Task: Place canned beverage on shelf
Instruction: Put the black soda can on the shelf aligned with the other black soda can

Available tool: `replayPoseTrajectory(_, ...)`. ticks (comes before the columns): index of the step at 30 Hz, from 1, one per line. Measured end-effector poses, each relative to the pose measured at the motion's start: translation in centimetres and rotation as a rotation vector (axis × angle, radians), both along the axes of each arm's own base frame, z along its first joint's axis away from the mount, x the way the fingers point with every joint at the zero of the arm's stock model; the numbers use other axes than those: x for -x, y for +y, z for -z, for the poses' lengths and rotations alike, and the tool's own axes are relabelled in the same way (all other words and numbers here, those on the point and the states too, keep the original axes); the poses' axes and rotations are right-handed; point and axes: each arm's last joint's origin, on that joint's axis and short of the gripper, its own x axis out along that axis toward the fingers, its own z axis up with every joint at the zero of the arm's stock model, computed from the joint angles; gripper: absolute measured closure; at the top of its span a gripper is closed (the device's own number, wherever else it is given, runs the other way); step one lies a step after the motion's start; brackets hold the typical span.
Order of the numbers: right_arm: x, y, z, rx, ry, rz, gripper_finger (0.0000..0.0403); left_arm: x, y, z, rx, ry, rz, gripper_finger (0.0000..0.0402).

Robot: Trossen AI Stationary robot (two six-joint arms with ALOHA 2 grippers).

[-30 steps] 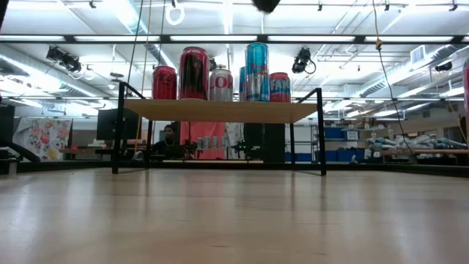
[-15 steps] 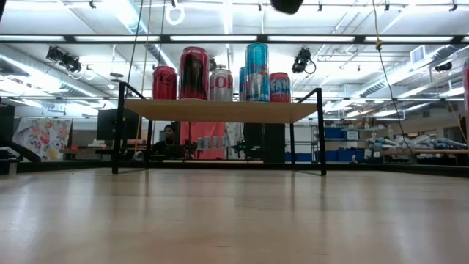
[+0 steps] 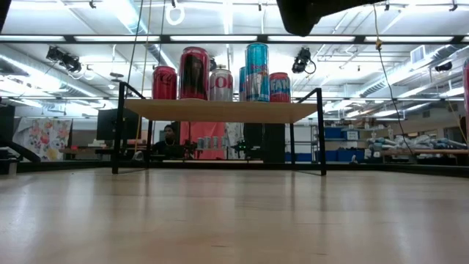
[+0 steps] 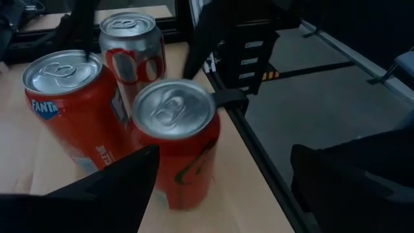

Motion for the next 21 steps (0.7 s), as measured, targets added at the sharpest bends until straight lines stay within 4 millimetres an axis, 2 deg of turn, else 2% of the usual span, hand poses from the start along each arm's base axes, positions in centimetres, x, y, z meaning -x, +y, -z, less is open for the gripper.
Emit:
replayPoseTrajectory(11, -2.4, -1.4, 0.0, 0.015, 0.015, -0.008, 0.0055, -0.2, 0.7, 0.2, -0.041, 0.01, -0.082, 0.0043)
replayPoseTrajectory(16, -2.9, -1.7, 0.0, 0.011, 0.013, 0.011, 0.0055, -0.2, 1.1, 0.5, -0.098, 0.019, -0.104, 0.0043)
replayPoseTrajectory(21, -2.9, -1.8, 0.0, 0.014, 0.015, 0.005, 0.0055, -0.4, 2.0, 0.9, -0.08, 0.081, -0.097, 0.0043)
